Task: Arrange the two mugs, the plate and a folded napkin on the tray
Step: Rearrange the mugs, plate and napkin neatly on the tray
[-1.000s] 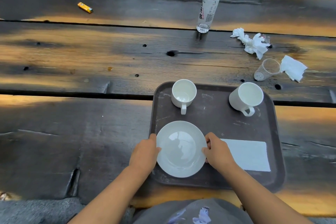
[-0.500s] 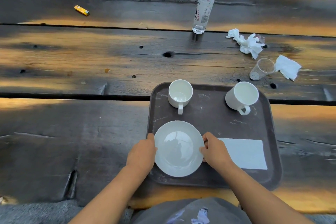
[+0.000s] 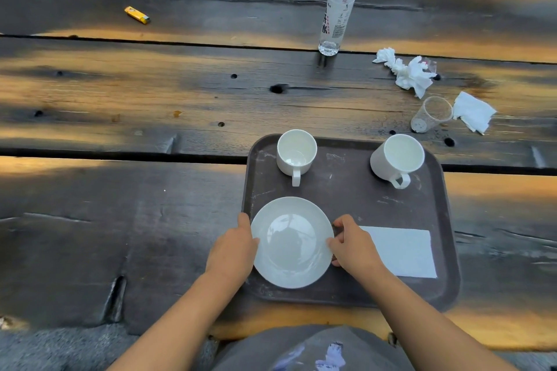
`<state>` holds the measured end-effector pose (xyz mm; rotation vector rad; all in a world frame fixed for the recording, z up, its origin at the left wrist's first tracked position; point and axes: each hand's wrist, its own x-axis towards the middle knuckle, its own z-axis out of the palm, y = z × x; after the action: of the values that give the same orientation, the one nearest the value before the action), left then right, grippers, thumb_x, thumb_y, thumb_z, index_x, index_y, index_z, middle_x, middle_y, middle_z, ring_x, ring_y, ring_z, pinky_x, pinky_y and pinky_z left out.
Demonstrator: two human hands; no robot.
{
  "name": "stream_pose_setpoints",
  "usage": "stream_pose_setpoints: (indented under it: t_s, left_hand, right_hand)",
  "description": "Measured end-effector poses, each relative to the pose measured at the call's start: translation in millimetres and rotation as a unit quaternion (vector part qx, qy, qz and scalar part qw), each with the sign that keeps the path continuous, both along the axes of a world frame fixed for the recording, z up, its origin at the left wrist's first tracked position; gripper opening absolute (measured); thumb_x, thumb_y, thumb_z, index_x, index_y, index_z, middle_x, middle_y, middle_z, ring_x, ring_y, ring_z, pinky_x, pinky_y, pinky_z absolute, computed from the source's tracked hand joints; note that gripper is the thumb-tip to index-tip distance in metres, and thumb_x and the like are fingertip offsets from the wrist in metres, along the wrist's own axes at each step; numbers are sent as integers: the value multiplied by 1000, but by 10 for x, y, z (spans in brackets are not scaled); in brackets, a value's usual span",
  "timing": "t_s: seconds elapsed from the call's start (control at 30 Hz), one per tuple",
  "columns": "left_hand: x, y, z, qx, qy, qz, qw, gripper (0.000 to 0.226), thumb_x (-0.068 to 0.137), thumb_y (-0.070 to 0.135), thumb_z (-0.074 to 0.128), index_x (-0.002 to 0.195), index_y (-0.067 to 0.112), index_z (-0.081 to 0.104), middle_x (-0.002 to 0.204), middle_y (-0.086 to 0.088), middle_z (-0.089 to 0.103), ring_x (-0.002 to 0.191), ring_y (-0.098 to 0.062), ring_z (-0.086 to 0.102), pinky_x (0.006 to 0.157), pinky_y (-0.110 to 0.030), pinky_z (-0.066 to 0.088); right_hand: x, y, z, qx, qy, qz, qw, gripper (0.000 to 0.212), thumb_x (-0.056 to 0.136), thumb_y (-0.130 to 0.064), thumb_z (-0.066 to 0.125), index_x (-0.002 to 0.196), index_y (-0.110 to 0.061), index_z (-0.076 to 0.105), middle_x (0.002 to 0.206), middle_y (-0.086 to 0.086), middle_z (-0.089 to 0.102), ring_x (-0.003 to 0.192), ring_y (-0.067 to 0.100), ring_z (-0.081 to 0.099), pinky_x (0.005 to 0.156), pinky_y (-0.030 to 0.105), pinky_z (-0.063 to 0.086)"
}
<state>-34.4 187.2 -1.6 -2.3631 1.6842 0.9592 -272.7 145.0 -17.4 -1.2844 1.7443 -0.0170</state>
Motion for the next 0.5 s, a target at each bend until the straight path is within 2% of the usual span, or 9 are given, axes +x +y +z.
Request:
stream_pose_setpoints:
  t_s: [0.07, 0.13, 0.23, 0.33, 0.5]
  left_hand:
    - [-38, -13, 33, -11, 1, -15, 1000, 28, 102, 31, 49, 122, 15, 39, 96, -7, 69, 74, -26, 57, 63, -37, 49]
    - [-120, -41, 71, -14, -1, -42, 999, 25, 102, 33, 48, 120, 15, 44, 99, -8, 69, 80, -28, 61, 69, -38, 54]
    - [-316, -88, 110, -19, 0, -86, 996, 23, 102, 32, 46, 117, 16, 50, 102, -6, 69, 88, -29, 64, 73, -38, 53]
    - [-577, -133, 140, -32, 9, -123, 992, 22, 102, 32, 44, 118, 18, 49, 103, -3, 67, 92, -28, 64, 78, -40, 53]
    - [-1054, -173, 190, -65, 53, -150, 985, 22, 101, 32, 46, 111, 14, 55, 107, -4, 66, 95, -28, 62, 80, -40, 51]
  right_hand:
    - [-43, 22, 13, -1, -8, -13, 1000, 21, 93, -18, 59, 111, -24, 51, 81, 2, 68, 67, 19, 72, 74, 42, 63]
    - [-112, 36, 40, -5, -14, -26, 1000, 18, 93, -17, 59, 109, -23, 53, 79, 3, 69, 66, 19, 72, 71, 41, 63]
    - [-249, 70, 87, -12, -30, -42, 999, 16, 94, -14, 57, 107, -23, 57, 79, 2, 68, 68, 17, 73, 70, 39, 64]
    - [-431, 99, 143, -27, -35, -43, 998, 15, 92, -14, 53, 102, -24, 58, 77, 2, 66, 68, 17, 72, 74, 45, 63]
    - [-807, 183, 210, -47, -5, -15, 999, 14, 92, -18, 50, 101, -26, 56, 79, 0, 64, 75, 21, 70, 75, 47, 61]
